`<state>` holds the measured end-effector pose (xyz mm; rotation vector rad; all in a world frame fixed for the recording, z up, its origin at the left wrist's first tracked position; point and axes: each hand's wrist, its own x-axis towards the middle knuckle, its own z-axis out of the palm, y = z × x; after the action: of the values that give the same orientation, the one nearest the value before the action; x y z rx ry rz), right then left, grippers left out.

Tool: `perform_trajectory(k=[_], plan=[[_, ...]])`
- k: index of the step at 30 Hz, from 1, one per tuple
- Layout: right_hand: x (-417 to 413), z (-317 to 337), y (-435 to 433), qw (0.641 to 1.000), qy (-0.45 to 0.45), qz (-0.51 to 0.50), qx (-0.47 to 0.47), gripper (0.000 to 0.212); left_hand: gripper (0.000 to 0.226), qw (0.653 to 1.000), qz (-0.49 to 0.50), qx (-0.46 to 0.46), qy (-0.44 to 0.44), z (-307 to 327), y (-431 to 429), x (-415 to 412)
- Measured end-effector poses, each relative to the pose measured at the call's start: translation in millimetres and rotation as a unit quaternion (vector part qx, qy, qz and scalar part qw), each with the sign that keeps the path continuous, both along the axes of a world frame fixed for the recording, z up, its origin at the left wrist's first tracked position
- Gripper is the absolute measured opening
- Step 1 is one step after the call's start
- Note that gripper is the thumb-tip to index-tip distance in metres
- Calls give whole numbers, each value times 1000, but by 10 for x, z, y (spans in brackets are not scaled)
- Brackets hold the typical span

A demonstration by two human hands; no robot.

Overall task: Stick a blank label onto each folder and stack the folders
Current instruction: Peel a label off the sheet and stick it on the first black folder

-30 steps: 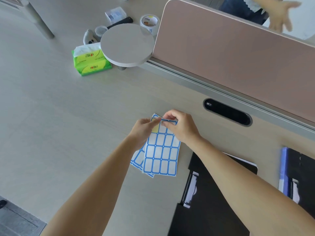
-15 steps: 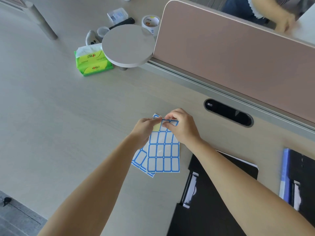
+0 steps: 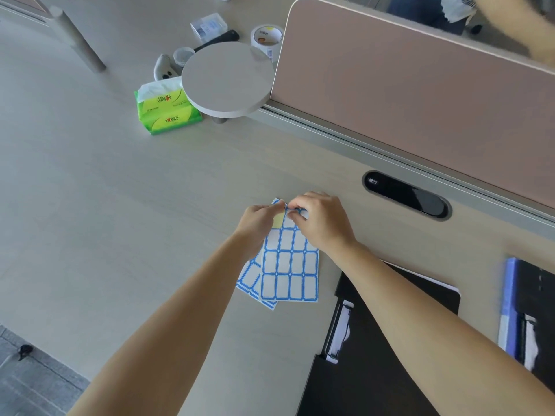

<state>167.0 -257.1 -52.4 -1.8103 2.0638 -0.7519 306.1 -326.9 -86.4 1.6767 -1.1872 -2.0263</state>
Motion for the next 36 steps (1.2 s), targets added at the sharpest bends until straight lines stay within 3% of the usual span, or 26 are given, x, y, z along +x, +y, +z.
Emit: perform_trajectory(k=[8, 13, 16, 23, 36], plan=[[46, 21, -28, 999, 26, -31, -12, 5, 41, 999, 32, 23, -14, 34, -26, -54], [71, 22, -28, 999, 19, -43, -17, 6, 63, 995, 84, 60, 6, 37, -34, -68], [90, 13, -20, 999, 13, -46, -12, 6, 48, 992, 100, 74, 8, 88, -38, -85], [87, 16, -26, 998, -23, -53, 12, 7, 12, 996, 62, 32, -53, 190, -3, -112], [58, 47, -79, 980, -94, -105, 138, 9, 27, 991, -22, -82, -108, 314, 86, -119]])
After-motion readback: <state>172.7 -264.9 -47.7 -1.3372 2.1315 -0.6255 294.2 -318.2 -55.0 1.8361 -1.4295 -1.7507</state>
